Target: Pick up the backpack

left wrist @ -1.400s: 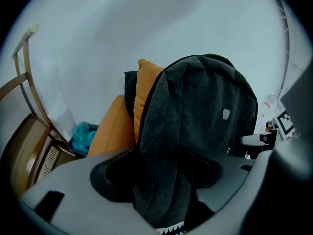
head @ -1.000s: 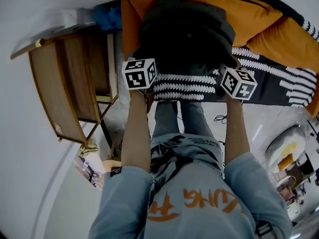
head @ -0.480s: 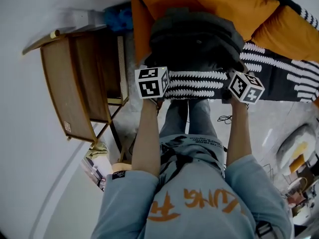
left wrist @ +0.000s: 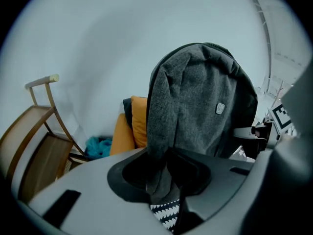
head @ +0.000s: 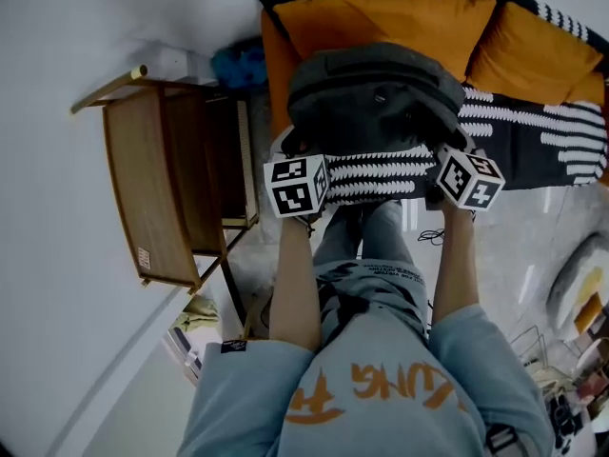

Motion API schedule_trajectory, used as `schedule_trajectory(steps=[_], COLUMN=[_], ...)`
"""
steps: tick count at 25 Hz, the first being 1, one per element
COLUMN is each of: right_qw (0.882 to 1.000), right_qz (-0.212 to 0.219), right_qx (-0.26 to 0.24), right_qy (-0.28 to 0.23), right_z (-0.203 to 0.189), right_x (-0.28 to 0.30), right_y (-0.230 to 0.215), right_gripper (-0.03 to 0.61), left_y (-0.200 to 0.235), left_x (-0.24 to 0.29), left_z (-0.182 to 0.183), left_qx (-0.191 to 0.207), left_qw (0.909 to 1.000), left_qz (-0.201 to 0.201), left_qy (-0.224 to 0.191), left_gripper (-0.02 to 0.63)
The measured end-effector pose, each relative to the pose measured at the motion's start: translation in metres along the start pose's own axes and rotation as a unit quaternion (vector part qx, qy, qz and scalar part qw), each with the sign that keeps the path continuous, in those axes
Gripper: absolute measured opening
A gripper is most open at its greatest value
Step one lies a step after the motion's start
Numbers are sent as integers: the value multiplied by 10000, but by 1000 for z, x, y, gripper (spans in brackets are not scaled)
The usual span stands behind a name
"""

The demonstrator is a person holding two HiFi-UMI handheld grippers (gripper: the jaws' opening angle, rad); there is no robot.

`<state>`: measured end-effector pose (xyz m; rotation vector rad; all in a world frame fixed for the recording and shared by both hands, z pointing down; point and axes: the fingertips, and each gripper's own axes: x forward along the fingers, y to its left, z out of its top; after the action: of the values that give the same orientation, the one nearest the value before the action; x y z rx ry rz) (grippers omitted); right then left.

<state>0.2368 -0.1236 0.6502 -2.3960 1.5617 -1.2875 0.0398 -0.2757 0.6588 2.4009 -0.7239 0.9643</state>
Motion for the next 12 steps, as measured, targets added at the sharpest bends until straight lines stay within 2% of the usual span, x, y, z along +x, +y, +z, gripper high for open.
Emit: schedule_trajectory(steps=[12], right_qw=[9973], right_qz=[14], right_qx=[-371], right_qy=[-633], right_z=[39], right_x=[-75], right_y=[69], right_gripper=[106], left_y=[1], left_x=[-100], left_z=[41], left_qx=[136], left_qw=[9967], left_qz=[-99], left_qy=[-797], left_gripper=[117])
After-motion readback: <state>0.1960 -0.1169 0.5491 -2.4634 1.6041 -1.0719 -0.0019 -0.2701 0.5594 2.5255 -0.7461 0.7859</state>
